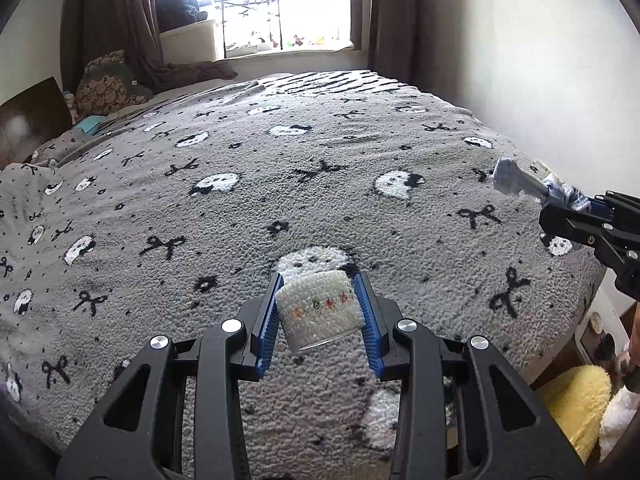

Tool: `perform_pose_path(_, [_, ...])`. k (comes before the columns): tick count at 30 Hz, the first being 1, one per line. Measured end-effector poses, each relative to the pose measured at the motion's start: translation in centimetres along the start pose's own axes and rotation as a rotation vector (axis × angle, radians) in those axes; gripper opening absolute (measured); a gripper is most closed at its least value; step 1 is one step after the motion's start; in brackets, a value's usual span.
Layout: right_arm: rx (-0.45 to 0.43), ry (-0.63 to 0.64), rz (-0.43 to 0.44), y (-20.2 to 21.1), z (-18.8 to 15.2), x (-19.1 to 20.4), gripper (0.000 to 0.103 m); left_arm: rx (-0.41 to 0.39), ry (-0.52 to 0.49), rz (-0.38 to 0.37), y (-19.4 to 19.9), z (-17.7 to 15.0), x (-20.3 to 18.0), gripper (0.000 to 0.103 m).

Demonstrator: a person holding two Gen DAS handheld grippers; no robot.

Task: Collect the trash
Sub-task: 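Carry the tape roll and toothbrush down beside the bed toward the bin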

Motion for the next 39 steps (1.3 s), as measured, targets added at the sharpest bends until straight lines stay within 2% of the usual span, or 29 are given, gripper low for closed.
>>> perform_pose_path(8, [-0.01, -0.008, -0.007, 3.5, -2.2, 1.6, 0.026, -0.015, -0.014, -0.041, 4.4, -3.1, -2.0, 0.034])
perform_pose_path(15, [0.018, -0.048, 0.015, 5.5, -6.0, 2.8, 0.026, 0.001, -0.016, -0.077, 6.7, -7.0, -3.2, 0.034])
perform_pose_path(23, [0.053, -0.035, 0.032, 7.5, -9.6, 4.6, 0.026, 0.027, -0.023, -0.103, 8.9, -10.9, -3.8, 0.034])
perform_pose_path(31, [0.13, -0.015, 0.055, 7.8, -13.7, 6.1, 0.026, 0.096, -0.03, -0.113, 9.2, -15.1, -4.4, 0.034])
perform_pose_path(39, [0.277, -0.055, 0.088, 5.8, -19.3, 6.7, 0.026, 0.196, -0.009, -0.136, 7.8, -20.3, -5.0, 0.034])
Point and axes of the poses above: each gripper's, at about its wrist camera, not at the fingertips, and y roughly against the way its jaws point, x to its left, z to its top, the point moved 3 cm from there along -y, roughly the way its jaws point, and after that the axes turned 8 degrees about -x, right-handed, at the moved point
